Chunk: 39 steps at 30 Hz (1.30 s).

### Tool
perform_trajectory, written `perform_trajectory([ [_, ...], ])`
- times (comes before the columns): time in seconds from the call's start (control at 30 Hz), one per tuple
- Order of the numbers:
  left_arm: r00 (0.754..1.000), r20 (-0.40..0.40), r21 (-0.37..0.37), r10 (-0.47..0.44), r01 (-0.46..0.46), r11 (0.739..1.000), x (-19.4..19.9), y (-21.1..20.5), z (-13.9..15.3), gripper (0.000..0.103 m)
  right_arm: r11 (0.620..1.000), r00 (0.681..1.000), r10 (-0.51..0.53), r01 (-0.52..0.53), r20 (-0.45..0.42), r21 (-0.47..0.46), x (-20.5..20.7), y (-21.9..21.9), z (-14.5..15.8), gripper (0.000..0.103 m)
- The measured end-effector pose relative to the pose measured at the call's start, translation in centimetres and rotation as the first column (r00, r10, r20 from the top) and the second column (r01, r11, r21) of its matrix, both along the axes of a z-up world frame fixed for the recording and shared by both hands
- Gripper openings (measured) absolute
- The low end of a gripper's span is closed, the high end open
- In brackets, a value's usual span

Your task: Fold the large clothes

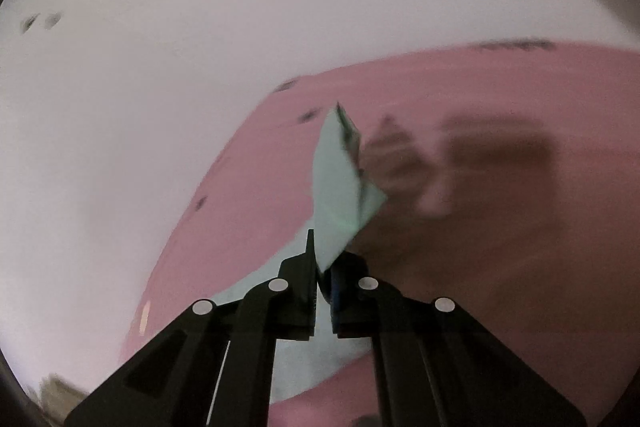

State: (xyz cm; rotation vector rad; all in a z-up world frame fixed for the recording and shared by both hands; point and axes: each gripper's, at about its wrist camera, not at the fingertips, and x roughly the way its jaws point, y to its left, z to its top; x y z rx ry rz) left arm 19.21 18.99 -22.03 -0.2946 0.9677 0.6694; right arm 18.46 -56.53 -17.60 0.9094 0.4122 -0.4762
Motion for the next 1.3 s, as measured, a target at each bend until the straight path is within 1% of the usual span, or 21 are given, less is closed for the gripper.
perform_trajectory([
  [0.1, 1.000, 0.010, -0.010, 0.000, 0.001, 1.000, -0.2, 0.1, -0.2, 0.101, 0.991, 0.993, 0.115, -0.114, 0.007, -0.062, 2.4, 4.1, 2.3, 0.005],
  [0.17, 1.000, 0.012, -0.009, -0.001, 0.001, 1.000, -0.2, 0.2, -0.3, 0.101, 0.970, 0.977, 0.212, -0.211, -0.002, -0.117, 4.6, 8.0, 3.9, 0.005],
  [0.23, 1.000, 0.012, -0.012, 0.000, 0.000, 1.000, -0.2, 0.2, -0.3, 0.101, 0.939, 0.951, 0.309, -0.308, -0.012, -0.153, 6.9, 12.1, 5.0, 0.004],
  [0.3, 1.000, 0.013, -0.012, 0.000, 0.000, 1.000, -0.2, 0.2, -0.4, 0.101, 0.914, 0.927, 0.376, -0.373, -0.016, -0.161, 8.2, 15.4, 5.6, 0.004],
  [0.33, 1.000, 0.012, -0.012, 0.000, 0.000, 1.000, -0.2, 0.2, -0.4, 0.101, 0.893, 0.907, 0.420, -0.418, -0.024, -0.166, 9.4, 17.7, 5.9, 0.004],
  [0.37, 1.000, 0.010, -0.012, 0.000, 0.000, 1.000, -0.2, 0.2, -0.4, 0.101, 0.882, 0.896, 0.443, -0.441, -0.026, -0.167, 10.3, 19.3, 5.6, 0.004],
  [0.4, 1.000, 0.010, -0.012, 0.000, 0.000, 1.000, -0.2, 0.1, -0.4, 0.101, 0.865, 0.880, 0.475, -0.473, -0.030, -0.169, 10.6, 22.1, 4.7, 0.004],
  [0.43, 1.000, 0.009, -0.011, 0.000, 0.000, 1.000, -0.2, 0.1, -0.4, 0.101, 0.847, 0.863, 0.504, -0.503, -0.036, -0.172, 11.3, 24.1, 4.6, 0.005],
  [0.47, 1.000, 0.008, -0.011, 0.000, 0.000, 1.000, -0.2, 0.1, -0.4, 0.101, 0.820, 0.837, 0.545, -0.543, -0.044, -0.179, 12.3, 26.6, 4.7, 0.004],
  [0.5, 1.000, 0.007, -0.010, 0.000, 0.000, 1.000, -0.2, 0.1, -0.4, 0.101, 0.806, 0.824, 0.564, -0.563, -0.051, -0.184, 12.5, 28.2, 4.7, 0.005],
  [0.53, 1.000, 0.007, -0.011, 0.000, 0.000, 1.000, -0.2, 0.1, -0.4, 0.101, 0.777, 0.798, 0.599, -0.600, -0.066, -0.192, 13.4, 30.6, 4.7, 0.005],
  [0.57, 1.000, 0.008, -0.013, -0.001, 0.001, 1.000, -0.2, 0.1, -0.5, 0.101, 0.759, 0.781, 0.621, -0.622, -0.075, -0.193, 14.0, 31.9, 4.6, 0.004],
  [0.63, 1.000, 0.007, -0.013, -0.001, 0.001, 1.000, -0.2, 0.1, -0.5, 0.101, 0.711, 0.733, 0.672, -0.678, -0.100, -0.187, 17.2, 34.4, 3.5, 0.004],
  [0.67, 1.000, 0.007, -0.014, -0.001, 0.002, 1.000, -0.2, 0.1, -0.5, 0.101, 0.694, 0.717, 0.688, -0.695, -0.111, -0.186, 17.3, 36.0, 3.4, 0.004],
  [0.7, 1.000, 0.008, -0.013, -0.001, 0.002, 1.000, -0.2, 0.1, -0.5, 0.101, 0.668, 0.691, 0.712, -0.722, -0.127, -0.183, 18.2, 37.7, 2.9, 0.004],
  [0.73, 1.000, 0.007, -0.013, -0.001, 0.002, 1.000, -0.2, 0.1, -0.5, 0.101, 0.655, 0.679, 0.722, -0.733, -0.133, -0.184, 16.2, 39.2, 2.8, 0.004],
  [0.8, 1.000, 0.008, -0.015, -0.001, 0.002, 1.000, -0.2, 0.1, -0.5, 0.101, 0.613, 0.638, 0.753, -0.769, -0.159, -0.183, 15.9, 41.5, 2.0, 0.004],
  [0.87, 1.000, 0.008, -0.014, -0.001, 0.002, 1.000, -0.2, 0.1, -0.5, 0.101, 0.574, 0.599, 0.780, -0.801, -0.182, -0.171, 17.5, 44.0, 1.2, 0.004],
  [0.93, 1.000, 0.008, -0.015, -0.002, 0.002, 1.000, -0.2, 0.1, -0.5, 0.101, 0.538, 0.562, 0.801, -0.827, -0.208, -0.161, 18.0, 45.8, 0.3, 0.004],
  [1.13, 1.000, 0.009, -0.016, -0.002, 0.002, 1.000, -0.2, 0.1, -0.6, 0.101, 0.463, 0.480, 0.834, -0.877, -0.271, -0.128, 18.2, 50.5, -1.3, 0.004],
  [1.3, 1.000, 0.008, -0.015, -0.002, 0.002, 1.000, -0.2, 0.1, -0.6, 0.101, 0.425, 0.432, 0.839, -0.900, -0.332, -0.098, 18.9, 52.4, -3.1, 0.006],
])
